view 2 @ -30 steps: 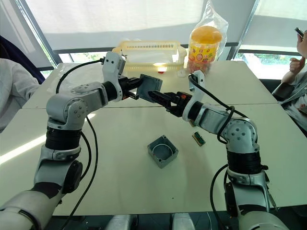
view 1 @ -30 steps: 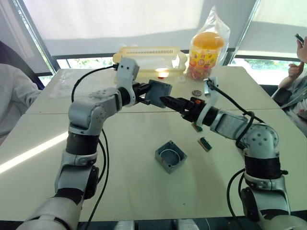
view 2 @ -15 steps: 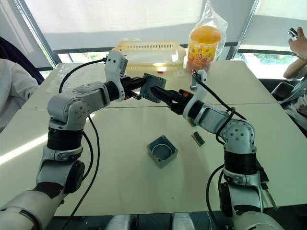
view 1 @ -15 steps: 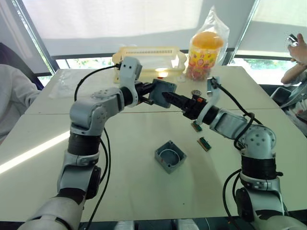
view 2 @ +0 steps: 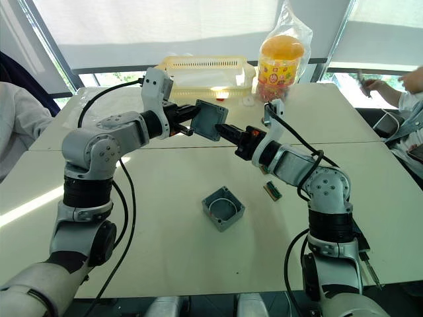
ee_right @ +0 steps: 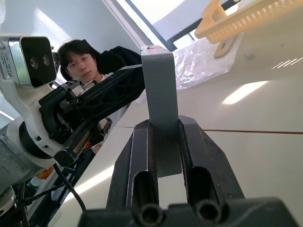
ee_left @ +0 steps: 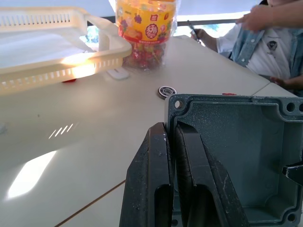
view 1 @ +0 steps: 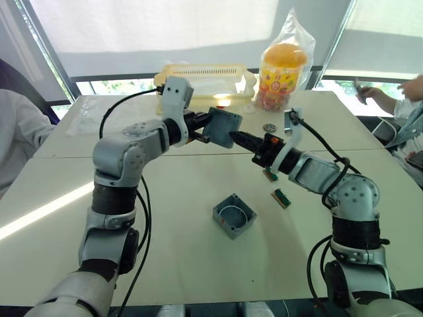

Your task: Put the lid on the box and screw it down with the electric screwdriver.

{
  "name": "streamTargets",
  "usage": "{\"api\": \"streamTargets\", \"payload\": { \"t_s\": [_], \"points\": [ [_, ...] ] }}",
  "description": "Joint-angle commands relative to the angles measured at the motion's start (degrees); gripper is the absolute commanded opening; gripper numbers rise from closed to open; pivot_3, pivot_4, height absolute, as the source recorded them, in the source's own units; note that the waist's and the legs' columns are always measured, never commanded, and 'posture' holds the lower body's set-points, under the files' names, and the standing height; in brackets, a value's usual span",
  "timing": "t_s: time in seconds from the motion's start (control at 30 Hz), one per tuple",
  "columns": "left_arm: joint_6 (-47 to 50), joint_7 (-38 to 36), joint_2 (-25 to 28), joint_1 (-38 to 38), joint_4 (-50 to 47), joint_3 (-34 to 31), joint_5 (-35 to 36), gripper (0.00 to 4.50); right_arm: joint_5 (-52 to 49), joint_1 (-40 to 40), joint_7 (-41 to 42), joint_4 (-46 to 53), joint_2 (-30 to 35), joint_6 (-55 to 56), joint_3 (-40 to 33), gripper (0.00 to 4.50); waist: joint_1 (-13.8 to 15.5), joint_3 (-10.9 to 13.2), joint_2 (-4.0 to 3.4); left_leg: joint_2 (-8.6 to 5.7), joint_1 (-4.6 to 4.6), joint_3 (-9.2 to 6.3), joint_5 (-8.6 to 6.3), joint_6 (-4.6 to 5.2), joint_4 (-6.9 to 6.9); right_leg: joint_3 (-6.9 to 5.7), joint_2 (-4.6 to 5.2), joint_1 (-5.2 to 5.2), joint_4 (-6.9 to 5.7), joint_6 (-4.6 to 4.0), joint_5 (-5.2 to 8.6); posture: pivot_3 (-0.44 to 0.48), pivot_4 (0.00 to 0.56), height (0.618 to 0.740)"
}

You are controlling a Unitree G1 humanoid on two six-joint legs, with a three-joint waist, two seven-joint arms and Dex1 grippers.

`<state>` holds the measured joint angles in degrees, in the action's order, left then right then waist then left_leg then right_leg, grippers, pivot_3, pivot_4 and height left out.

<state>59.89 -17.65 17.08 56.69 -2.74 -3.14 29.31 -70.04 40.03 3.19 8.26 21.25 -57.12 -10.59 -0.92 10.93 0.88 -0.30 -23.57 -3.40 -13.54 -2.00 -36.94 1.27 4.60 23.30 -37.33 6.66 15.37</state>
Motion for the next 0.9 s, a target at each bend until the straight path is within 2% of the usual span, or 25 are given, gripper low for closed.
{"api": "streamTargets", "payload": {
  "t_s": [0.03,0.13,0.27,0.33,0.4,0.43,0.67,0.73,0.9],
  "points": [
    [0.04,-1.87,0.62,0.46,-3.26,-0.82,1.42,0.00,-0.20,0.07,2.12,1.34,-0.62,1.08,-1.23,0.11,-0.01,0.00,0.00,0.00,0.00,0.00,0.00,0.00,0.00,0.00,0.00,0.00,0.00,0.00,0.00,0.000,0.150,0.740],
    [0.79,-3.85,1.29,-0.09,-3.57,-2.12,3.36,1.15,0.41,0.01,3.56,2.11,-0.64,1.89,-1.16,0.11,0.00,0.00,-0.01,0.00,0.00,0.00,0.00,0.00,0.01,0.00,0.00,0.00,0.01,0.00,0.00,0.000,0.150,0.740],
    [1.94,-6.48,3.57,-0.60,-4.31,-4.52,6.22,3.04,3.11,-0.22,5.41,3.87,-0.11,3.88,-0.89,0.11,-0.08,0.02,-0.03,0.00,0.00,0.00,0.00,0.00,0.01,0.00,0.00,0.00,0.01,0.00,0.00,0.000,0.150,0.740],
    [1.17,-8.13,5.24,-2.15,-5.86,-7.61,8.52,3.04,8.40,-0.90,7.03,6.13,1.87,6.85,0.33,0.11,-0.28,0.04,-0.07,0.00,0.00,0.01,0.00,0.00,0.04,0.00,-0.01,0.03,0.01,0.00,0.00,0.000,0.150,0.740],
    [-4.04,-8.37,6.32,-4.94,-8.22,-9.56,7.58,3.04,14.58,-2.48,9.47,8.86,4.44,10.34,2.20,0.11,-0.25,0.04,-0.08,0.01,0.01,0.02,0.00,0.00,0.11,0.02,-0.01,0.07,0.01,0.01,0.01,0.000,0.150,0.740],
    [-3.66,-9.88,7.79,-6.25,-8.44,-9.87,8.36,3.04,18.18,-4.05,11.17,10.86,6.13,12.82,3.36,0.11,-0.15,0.04,-0.08,0.01,0.01,0.02,0.00,0.00,0.14,0.02,-0.01,0.08,0.03,0.01,0.01,0.000,0.150,0.740],
    [-4.75,-25.37,16.00,-13.35,-2.61,-7.00,10.76,3.04,45.23,-19.72,20.44,25.47,18.44,34.34,10.16,0.11,0.18,0.05,-0.07,-0.01,0.01,0.05,0.01,-0.03,0.18,0.00,0.01,0.02,0.15,0.01,0.01,0.000,0.150,0.740],
    [-6.82,-28.36,17.24,-14.72,-2.12,-5.37,9.71,3.04,50.69,-23.49,20.75,27.41,19.50,39.08,10.75,0.11,0.13,0.06,-0.04,-0.01,0.01,0.06,0.01,-0.03,0.18,0.00,0.01,0.01,0.18,0.01,0.02,0.000,0.150,0.740],
    [-9.17,-31.85,17.23,-16.35,-0.94,-2.94,9.13,3.04,76.06,-36.82,18.36,28.57,23.61,61.76,14.43,0.11,0.21,0.06,-0.03,-0.01,0.02,0.06,0.03,-0.07,0.18,0.00,0.01,-0.01,0.22,0.00,0.02,0.000,0.150,0.740]
  ]
}}
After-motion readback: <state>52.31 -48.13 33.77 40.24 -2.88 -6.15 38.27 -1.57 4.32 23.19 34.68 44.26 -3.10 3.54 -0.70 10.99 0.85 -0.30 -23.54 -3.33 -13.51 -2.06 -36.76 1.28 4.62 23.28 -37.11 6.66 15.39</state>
